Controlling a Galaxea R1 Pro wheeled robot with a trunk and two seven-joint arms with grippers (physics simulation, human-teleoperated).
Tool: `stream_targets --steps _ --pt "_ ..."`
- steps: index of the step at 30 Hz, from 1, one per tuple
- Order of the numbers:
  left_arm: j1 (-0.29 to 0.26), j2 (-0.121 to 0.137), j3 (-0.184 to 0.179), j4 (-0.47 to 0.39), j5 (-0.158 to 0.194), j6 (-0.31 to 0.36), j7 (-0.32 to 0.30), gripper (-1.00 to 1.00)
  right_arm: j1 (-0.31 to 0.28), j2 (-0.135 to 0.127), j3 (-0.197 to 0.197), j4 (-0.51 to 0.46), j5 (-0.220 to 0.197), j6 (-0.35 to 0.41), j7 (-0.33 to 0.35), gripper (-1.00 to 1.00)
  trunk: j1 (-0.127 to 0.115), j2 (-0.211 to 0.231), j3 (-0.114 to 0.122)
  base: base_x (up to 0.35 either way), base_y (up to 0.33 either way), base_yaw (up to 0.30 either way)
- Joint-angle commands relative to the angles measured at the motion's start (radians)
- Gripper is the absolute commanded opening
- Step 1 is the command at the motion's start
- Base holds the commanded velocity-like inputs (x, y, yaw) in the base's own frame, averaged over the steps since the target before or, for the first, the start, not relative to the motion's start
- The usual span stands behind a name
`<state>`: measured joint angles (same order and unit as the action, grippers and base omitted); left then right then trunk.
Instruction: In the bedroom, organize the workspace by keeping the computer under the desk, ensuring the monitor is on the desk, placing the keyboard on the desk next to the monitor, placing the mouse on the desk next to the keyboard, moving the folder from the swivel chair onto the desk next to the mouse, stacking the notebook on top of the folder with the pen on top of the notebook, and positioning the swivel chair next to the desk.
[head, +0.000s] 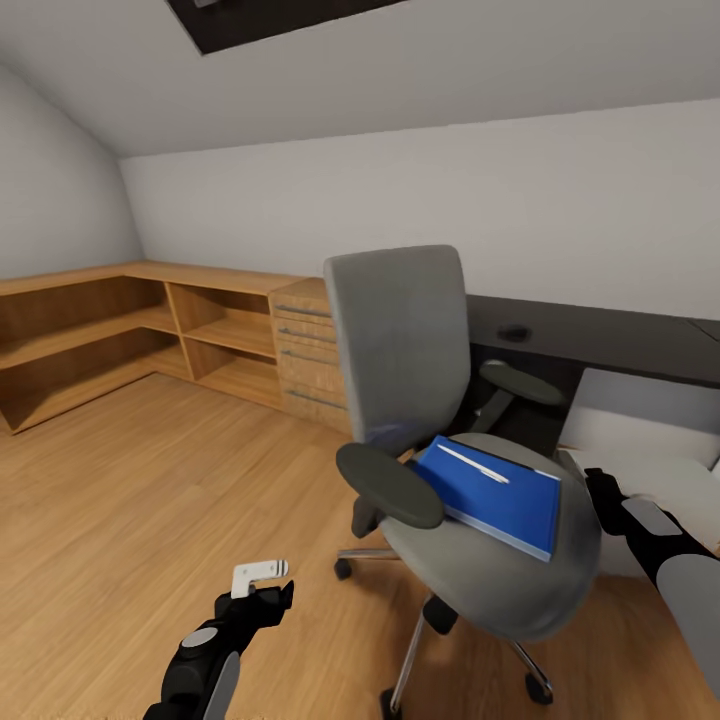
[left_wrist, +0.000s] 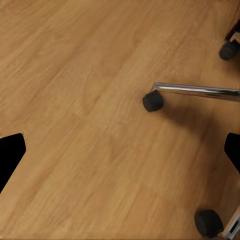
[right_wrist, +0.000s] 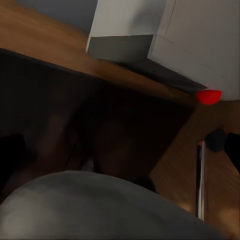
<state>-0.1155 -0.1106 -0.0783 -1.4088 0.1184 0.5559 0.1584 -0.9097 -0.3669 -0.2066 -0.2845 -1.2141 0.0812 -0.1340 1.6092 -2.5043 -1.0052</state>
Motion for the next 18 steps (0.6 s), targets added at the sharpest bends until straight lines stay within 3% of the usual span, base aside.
stream_targets --steps 1,18 --pt "-0.001 0.0 -0.001 -0.001 0.01 0.004 0.009 1.0 0.0 0.0 -0.004 -0.002 -0.007 0.005 -0.006 1.0 0.0 0.0 -0.001 0.0 0.0 0.182" --pt "-0.001 -0.001 -0.004 -0.001 0.008 0.004 0.007 1.0 0.0 0.0 -0.004 -0.004 -0.005 0.005 -0.004 1.0 0.0 0.0 -0.001 0.0 0.0 0.193"
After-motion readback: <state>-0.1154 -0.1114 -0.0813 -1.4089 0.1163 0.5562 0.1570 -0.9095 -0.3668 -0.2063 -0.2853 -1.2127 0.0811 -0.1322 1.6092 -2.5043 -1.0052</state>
